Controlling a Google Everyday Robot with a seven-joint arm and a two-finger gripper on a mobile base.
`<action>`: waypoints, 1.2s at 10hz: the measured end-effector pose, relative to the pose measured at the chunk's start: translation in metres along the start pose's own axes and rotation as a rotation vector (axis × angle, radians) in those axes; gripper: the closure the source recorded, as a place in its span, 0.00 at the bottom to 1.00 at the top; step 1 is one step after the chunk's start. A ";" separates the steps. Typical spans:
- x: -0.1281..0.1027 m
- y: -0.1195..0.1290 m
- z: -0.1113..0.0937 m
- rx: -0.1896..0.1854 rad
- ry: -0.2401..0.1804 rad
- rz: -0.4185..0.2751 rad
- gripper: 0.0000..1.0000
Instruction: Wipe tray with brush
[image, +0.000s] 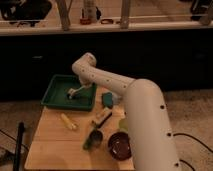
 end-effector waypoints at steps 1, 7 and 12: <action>-0.009 0.007 0.001 -0.016 -0.008 -0.030 1.00; 0.043 0.034 -0.035 -0.037 0.070 -0.003 1.00; 0.061 -0.002 -0.044 -0.022 0.169 -0.040 1.00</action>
